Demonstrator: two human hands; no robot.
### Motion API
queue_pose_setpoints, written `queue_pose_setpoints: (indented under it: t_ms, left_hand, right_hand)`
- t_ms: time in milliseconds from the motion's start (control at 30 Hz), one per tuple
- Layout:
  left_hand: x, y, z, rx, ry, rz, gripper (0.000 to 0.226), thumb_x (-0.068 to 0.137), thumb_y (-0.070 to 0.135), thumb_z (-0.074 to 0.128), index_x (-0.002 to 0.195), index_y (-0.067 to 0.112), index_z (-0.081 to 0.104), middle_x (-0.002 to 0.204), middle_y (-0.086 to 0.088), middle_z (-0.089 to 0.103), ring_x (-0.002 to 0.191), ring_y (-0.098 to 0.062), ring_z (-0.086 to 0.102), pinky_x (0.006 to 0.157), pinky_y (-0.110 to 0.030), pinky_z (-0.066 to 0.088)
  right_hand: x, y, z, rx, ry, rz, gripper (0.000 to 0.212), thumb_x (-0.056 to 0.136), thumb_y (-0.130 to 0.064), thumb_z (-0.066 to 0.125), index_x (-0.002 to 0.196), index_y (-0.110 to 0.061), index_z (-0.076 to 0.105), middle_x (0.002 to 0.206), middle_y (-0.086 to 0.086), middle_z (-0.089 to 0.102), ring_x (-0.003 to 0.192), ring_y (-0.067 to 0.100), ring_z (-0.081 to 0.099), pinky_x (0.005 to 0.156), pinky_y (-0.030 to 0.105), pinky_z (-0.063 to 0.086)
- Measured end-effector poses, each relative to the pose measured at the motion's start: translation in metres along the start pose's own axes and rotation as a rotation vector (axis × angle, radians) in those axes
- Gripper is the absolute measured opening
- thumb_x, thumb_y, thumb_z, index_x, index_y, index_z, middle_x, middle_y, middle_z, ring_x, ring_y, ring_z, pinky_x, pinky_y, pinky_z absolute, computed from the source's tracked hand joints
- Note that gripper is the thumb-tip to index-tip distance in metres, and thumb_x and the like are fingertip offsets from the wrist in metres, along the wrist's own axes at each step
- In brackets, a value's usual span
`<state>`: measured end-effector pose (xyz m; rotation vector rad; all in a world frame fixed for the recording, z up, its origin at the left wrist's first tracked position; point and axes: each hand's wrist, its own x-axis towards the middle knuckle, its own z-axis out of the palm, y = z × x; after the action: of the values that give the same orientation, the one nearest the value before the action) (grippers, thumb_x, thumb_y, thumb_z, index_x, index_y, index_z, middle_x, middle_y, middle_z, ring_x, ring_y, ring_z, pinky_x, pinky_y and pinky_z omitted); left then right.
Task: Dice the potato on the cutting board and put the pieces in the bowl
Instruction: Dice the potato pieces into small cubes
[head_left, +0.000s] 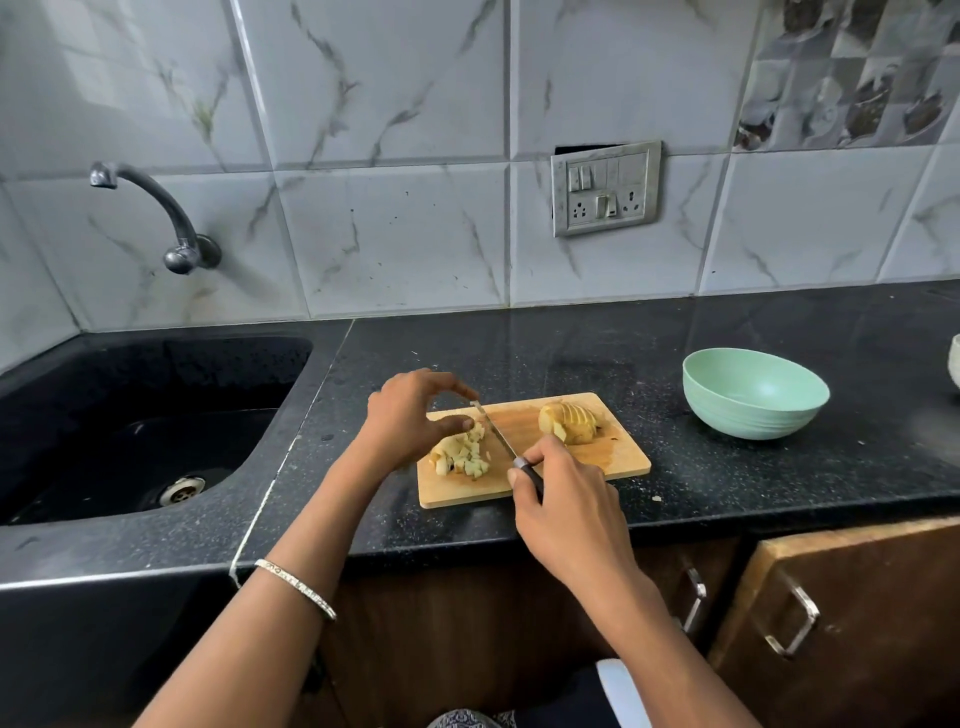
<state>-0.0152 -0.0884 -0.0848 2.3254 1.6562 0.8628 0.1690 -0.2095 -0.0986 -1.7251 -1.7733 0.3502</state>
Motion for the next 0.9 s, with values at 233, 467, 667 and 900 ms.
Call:
queue_pose_setpoints:
  t_ms: [233,467,667,900]
  left_hand:
    - [0.022,0.014,-0.008,0.264,-0.142,0.131,0.014,0.077,0.041,0.079,0.083,0.048,0.069,0.109,0.02,0.067,0.113,-0.012,0.055,0.094,-0.045,0.041]
    - [0.024,-0.007,-0.006,0.139,-0.168,0.105,0.012,0.082,0.023,0.078,0.089,0.032,0.077,0.083,0.016,0.074,0.081,0.002,0.065,0.081,-0.034,0.055]
    - [0.021,-0.015,-0.01,0.076,-0.134,0.114,0.011,0.087,0.03,0.073,0.097,0.03,0.078,0.089,0.012,0.075,0.084,-0.003,0.067,0.079,-0.027,0.053]
    - [0.019,-0.006,-0.003,0.136,-0.058,0.061,0.016,0.072,0.039,0.084,0.076,0.031,0.07,0.072,0.017,0.069,0.073,0.0,0.064,0.071,-0.034,0.057]
  right_hand:
    - [0.003,0.013,-0.006,0.069,-0.053,-0.022,0.011,0.099,-0.045,0.054,0.103,-0.034,0.052,0.085,-0.008,0.06,0.081,0.016,0.057,0.059,0.033,0.036]
    - [-0.001,0.04,-0.016,0.107,-0.048,0.014,0.013,0.092,-0.049,0.061,0.096,-0.037,0.057,0.074,-0.007,0.068,0.067,0.011,0.066,0.068,0.038,0.056]
    - [0.003,0.048,-0.017,0.128,0.017,0.029,0.014,0.091,-0.05,0.062,0.095,-0.038,0.058,0.07,-0.004,0.069,0.068,0.013,0.065,0.068,0.039,0.055]
    - [0.001,0.048,-0.01,0.138,0.006,0.028,0.012,0.092,-0.049,0.062,0.095,-0.038,0.058,0.072,-0.005,0.068,0.071,0.012,0.064,0.069,0.038,0.054]
